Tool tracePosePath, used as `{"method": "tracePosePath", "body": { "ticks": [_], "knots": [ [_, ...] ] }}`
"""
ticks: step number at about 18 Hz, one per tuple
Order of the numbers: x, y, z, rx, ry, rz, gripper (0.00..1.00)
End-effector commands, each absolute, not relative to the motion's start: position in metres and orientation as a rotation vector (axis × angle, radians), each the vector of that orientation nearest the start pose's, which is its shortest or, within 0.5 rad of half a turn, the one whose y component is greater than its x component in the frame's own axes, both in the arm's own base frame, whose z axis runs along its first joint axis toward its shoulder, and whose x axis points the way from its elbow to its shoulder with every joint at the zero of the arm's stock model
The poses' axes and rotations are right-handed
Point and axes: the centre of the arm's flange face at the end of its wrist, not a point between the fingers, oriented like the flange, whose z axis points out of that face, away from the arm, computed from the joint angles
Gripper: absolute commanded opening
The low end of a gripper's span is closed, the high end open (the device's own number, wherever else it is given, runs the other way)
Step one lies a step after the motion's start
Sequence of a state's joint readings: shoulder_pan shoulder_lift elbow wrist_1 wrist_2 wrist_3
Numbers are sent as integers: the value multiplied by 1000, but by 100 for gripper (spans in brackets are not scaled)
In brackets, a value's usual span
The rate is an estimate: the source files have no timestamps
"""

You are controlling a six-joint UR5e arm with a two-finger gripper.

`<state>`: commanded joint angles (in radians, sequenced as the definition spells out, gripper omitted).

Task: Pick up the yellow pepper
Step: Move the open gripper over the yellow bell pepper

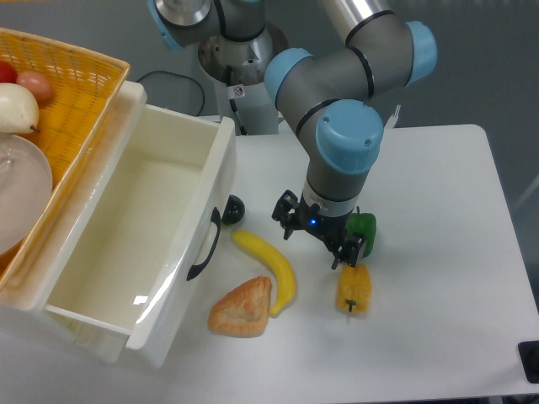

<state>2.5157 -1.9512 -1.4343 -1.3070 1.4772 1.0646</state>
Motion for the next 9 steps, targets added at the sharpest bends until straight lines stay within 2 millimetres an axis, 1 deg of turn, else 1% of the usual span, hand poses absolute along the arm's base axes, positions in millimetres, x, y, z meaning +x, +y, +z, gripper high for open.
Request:
{"method": "tracePosePath", "body": {
  "ticks": [2,4,6,9],
  "knots": [
    [-432,488,356,-3055,186,-69,100],
    [-439,485,357,-3045,170,-51,100],
    [-443,483,350,-3050,155,-61,100],
    [-437,478,333,-3065,150,-96,100]
  ]
}}
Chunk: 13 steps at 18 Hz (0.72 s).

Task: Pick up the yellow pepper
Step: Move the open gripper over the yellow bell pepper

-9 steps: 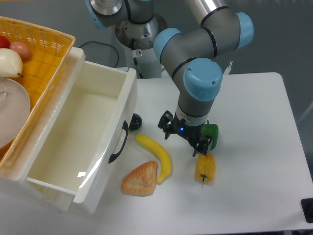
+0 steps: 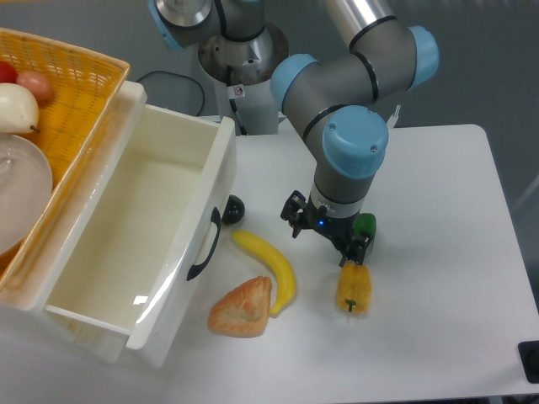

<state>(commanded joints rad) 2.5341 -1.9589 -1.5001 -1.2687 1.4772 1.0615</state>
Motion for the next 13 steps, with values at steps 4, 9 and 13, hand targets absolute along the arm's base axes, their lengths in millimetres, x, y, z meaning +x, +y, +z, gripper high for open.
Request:
{"method": "tracePosePath", "body": {
  "ticks": [4,9,13],
  "knots": [
    [-443,471,328,-3050,132,-53,100],
    [-446,461,316,-3060,54,-74,100],
    [-456,449,304,-3055,3,-64,100]
  ]
}}
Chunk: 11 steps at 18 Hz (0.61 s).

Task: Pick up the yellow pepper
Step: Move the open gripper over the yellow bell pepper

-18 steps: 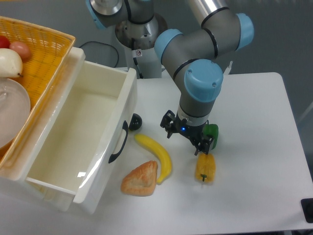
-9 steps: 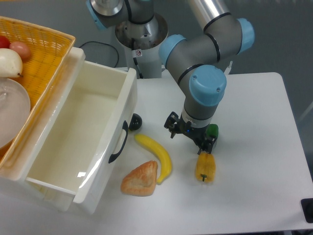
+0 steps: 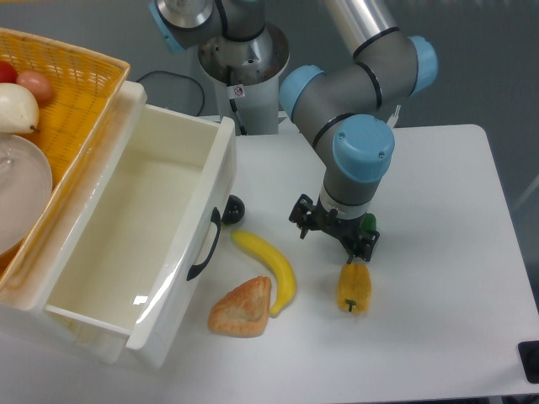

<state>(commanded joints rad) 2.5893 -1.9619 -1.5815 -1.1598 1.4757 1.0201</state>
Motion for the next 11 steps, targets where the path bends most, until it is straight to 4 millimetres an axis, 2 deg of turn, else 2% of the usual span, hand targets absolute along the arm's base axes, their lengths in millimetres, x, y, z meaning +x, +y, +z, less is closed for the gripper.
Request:
{"method": "tracePosePath", "body": {
  "ticks": [5,8,11],
  "knots": [
    [-468,452,278,-3067,-51,-103,100],
    [-479,456,269,-3060,-54,-83,100],
    [-495,441,269,-3053,-112,-72,100]
  ]
}}
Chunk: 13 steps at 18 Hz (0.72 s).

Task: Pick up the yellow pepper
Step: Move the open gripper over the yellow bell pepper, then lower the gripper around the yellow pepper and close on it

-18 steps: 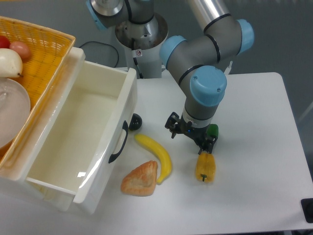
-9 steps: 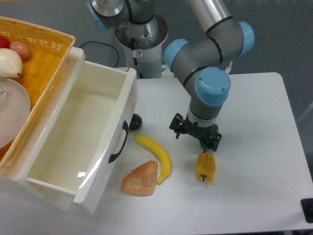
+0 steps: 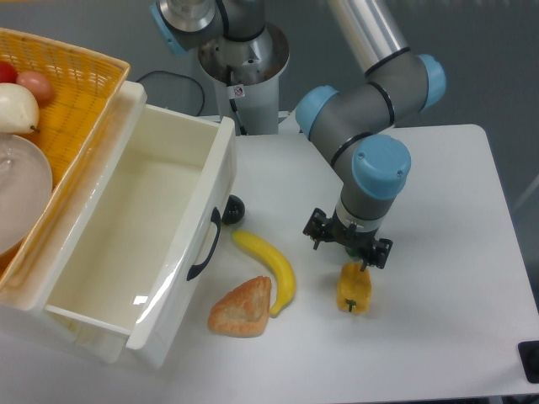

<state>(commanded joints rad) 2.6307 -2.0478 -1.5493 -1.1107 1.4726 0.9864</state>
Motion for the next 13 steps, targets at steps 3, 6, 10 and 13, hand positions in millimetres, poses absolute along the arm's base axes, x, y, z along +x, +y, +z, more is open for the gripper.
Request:
{"method": "tracePosePath", "body": {
  "ticks": [3,6,10,13],
  "knots": [
    [-505,444,251,-3041,-194,-51,100],
    [-512,448,250,-3027,-236,-25,100],
    [-512,450,244,-3030,-242,-33,100],
    [-515,454,238,-3012,-294,-9,100]
  ]
}}
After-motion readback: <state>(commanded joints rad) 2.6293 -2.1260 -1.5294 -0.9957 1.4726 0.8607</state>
